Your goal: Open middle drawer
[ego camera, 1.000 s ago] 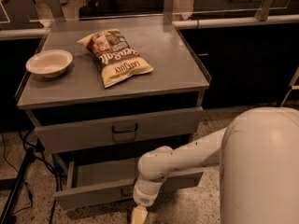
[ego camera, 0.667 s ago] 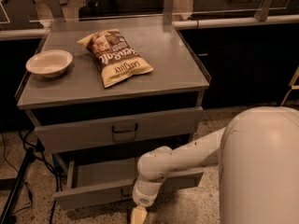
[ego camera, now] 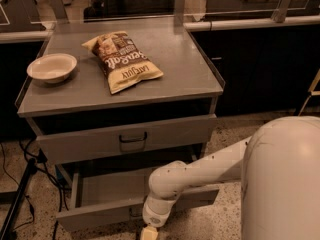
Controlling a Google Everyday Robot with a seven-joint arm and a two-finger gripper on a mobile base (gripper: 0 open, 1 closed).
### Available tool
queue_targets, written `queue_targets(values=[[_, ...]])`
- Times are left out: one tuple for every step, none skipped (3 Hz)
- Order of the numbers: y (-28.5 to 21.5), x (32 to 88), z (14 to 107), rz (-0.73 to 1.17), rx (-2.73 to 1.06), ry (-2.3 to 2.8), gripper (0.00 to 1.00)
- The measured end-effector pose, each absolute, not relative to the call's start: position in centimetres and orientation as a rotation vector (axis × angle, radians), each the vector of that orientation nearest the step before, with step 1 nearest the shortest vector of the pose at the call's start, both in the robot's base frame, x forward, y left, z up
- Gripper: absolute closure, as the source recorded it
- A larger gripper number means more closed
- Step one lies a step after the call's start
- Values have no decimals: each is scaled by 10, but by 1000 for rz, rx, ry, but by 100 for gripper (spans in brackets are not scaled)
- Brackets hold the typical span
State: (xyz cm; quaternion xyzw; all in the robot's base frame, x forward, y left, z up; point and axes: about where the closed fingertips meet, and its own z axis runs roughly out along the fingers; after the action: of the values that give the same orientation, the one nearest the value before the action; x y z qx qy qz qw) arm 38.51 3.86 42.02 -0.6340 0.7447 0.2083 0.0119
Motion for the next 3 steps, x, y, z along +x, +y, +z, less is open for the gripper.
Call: queue_targets(values=[[32, 367, 421, 669, -1957, 2341, 0], [35, 367, 424, 669, -1957, 2341, 0], [31, 349, 424, 697, -1937, 2364, 0]])
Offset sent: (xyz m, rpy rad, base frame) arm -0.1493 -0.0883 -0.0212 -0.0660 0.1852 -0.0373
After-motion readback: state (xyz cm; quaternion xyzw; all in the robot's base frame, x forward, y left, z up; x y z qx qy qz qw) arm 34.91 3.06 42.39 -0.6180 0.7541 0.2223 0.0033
